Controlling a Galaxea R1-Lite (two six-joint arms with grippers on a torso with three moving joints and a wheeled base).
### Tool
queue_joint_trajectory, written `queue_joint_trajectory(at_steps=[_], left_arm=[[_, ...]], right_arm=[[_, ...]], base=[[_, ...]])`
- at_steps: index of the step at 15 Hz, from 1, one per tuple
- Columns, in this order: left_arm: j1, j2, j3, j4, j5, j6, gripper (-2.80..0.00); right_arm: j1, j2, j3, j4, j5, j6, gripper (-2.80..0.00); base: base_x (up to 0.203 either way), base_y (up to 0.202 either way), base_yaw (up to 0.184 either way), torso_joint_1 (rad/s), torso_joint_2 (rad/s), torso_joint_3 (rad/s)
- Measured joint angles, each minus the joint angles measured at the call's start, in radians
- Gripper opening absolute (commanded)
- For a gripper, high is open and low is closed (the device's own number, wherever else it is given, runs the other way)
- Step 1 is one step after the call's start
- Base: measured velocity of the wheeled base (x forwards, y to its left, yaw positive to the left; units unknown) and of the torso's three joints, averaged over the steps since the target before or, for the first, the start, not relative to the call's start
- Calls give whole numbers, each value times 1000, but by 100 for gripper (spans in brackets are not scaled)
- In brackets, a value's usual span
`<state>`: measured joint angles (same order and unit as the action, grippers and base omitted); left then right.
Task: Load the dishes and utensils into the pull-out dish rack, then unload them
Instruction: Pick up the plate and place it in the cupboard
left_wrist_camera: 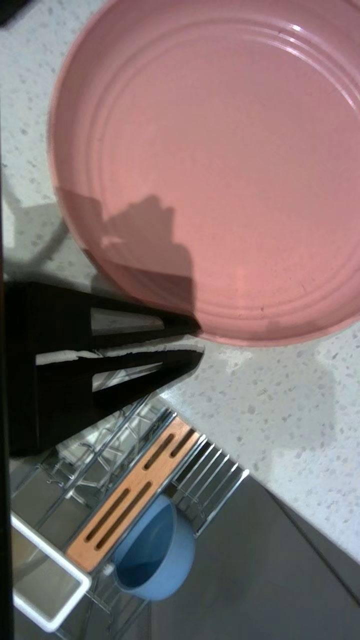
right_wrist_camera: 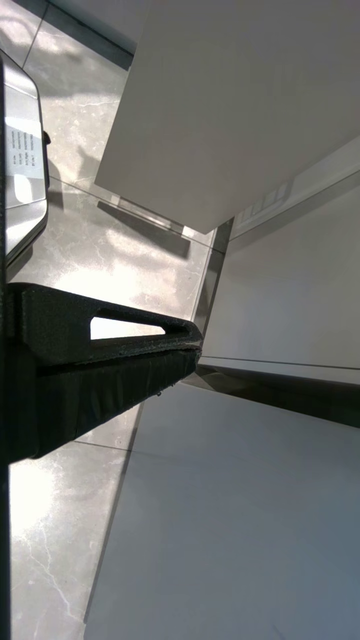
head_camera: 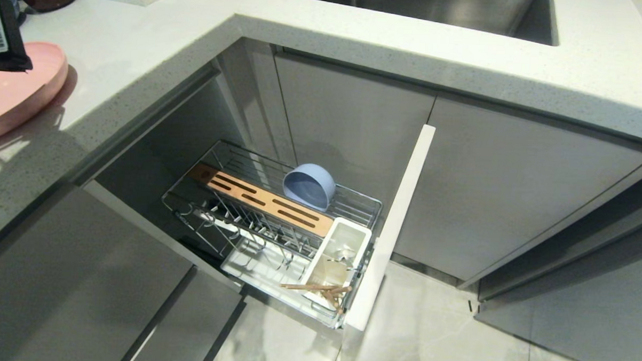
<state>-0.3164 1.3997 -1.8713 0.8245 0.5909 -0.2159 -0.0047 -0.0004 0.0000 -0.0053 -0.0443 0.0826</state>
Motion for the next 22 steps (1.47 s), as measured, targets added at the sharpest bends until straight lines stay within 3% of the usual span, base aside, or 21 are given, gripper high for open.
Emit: queue_joint_trajectory(at_steps=[8,14,22], left_arm=[[10,45,-6,-18,69,-1,0],[119,92,-50,-11,71,4,0],[129,128,-63,-8,63,4,0]], right_arm=[[0,0,0,0,0,0,-280],[0,0,0,0,0,0,-280],[0,0,0,0,0,0,-280]], base=[[0,0,0,0,0,0],[0,0,0,0,0,0],[0,0,0,0,0,0]])
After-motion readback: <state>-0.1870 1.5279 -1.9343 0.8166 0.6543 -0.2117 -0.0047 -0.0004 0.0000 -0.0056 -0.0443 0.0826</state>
